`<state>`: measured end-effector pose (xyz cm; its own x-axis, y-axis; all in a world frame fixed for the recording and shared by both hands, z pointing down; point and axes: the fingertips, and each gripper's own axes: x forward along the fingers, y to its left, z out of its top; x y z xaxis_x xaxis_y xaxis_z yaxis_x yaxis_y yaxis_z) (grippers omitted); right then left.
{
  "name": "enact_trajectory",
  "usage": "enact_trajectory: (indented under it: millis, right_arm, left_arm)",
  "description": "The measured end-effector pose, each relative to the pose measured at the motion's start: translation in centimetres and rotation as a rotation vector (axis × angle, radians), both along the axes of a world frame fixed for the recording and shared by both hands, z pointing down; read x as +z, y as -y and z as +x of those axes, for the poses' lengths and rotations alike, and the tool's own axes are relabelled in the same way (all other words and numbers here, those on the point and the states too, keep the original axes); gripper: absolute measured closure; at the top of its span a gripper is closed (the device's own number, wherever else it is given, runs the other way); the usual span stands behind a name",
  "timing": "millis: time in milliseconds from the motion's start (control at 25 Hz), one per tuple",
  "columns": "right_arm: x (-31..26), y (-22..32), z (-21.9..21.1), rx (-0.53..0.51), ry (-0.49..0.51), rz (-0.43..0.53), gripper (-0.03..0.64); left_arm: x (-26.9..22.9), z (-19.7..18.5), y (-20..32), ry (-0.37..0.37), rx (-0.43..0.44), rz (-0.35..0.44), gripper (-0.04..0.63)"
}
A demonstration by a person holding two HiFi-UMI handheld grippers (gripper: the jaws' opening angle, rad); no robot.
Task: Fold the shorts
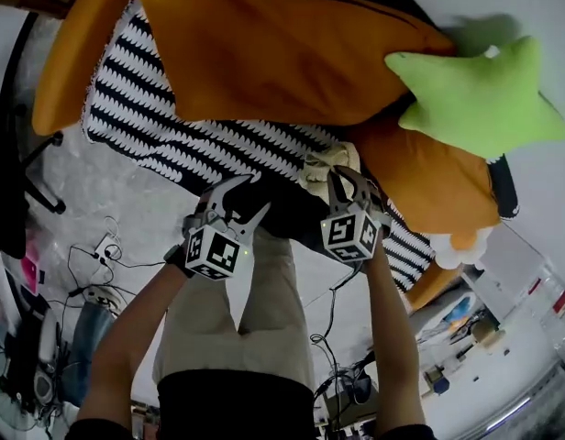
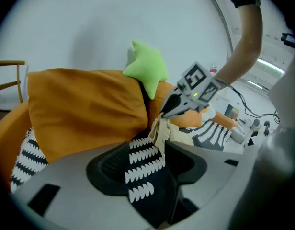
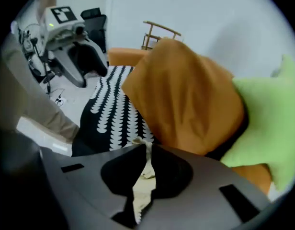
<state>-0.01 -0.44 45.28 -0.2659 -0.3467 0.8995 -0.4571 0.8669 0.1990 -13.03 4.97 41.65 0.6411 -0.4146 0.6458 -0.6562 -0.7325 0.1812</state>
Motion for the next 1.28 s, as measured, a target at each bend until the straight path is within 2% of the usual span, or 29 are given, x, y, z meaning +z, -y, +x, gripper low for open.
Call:
enact_trajectory:
  millis: [120, 240, 360, 520, 640, 680, 720, 800, 880, 960, 1040, 1120, 1160, 1280]
  right_arm:
    - [-9.0, -3.8, 3.1, 0.010, -0.051, 0.043, 0.569]
    - [-18.0, -6.6, 6.6, 0.109, -0.097, 0.074, 0.569]
    - [-27.4, -8.3, 8.6, 0.189, -0.092, 0.117, 0.568]
    - [-38.8, -10.4, 10.2, 0.205, -0.057, 0.202, 0.569]
    - [-45.2, -12.2, 10.8, 0.192, -0.032, 0.261, 0.568]
    - [-46.9, -12.6, 10.9, 0.190, -0.024, 0.285, 0.568]
    - [-48.5, -13.0, 11.1, 0.187, -0.017, 0.305, 0.568]
    - [-51.0, -14.1, 11.5, 0.183, -0.001, 0.337, 0.568]
    - [-52.9, -15.1, 12.1, 0.186, 0.013, 0.369, 0.568]
    - [-54.3, -15.7, 12.9, 0.189, 0.014, 0.410, 0.569]
    - [-55.6, -16.0, 13.9, 0.196, 0.013, 0.453, 0.569]
    - [-56.6, -16.4, 15.4, 0.218, 0.036, 0.489, 0.569]
    - [-57.1, -16.6, 16.3, 0.231, 0.052, 0.504, 0.569]
    - [-57.9, -17.2, 18.3, 0.265, 0.086, 0.535, 0.568]
  left_arm:
    - [-2.6, -0.2, 0.0, -0.012, 0.023, 0.024, 0.356]
    - [-6.2, -0.3, -0.1, -0.002, 0.064, 0.028, 0.356]
    - [-12.7, 0.7, -1.2, -0.043, 0.117, 0.019, 0.356]
    - [-23.3, 6.0, -3.3, -0.097, 0.266, 0.066, 0.356]
    - [-31.8, 11.2, -3.5, -0.119, 0.393, 0.176, 0.356]
    - [-34.4, 12.9, -3.4, -0.135, 0.431, 0.199, 0.356]
    - [-36.8, 14.7, -3.7, -0.165, 0.464, 0.188, 0.356]
    - [-40.8, 17.9, -5.1, -0.239, 0.516, 0.096, 0.370]
    - [-43.6, 20.4, -6.0, -0.257, 0.548, 0.072, 0.368]
    - [-44.9, 22.6, -6.6, -0.226, 0.600, 0.096, 0.354]
    - [-45.4, 24.4, -7.3, -0.191, 0.655, 0.089, 0.363]
    - [-45.9, 25.9, -7.5, -0.149, 0.672, 0.095, 0.509]
    - [-46.2, 26.6, -7.3, -0.128, 0.670, 0.111, 0.539]
    - [-47.4, 28.5, -6.7, -0.079, 0.682, 0.148, 0.563]
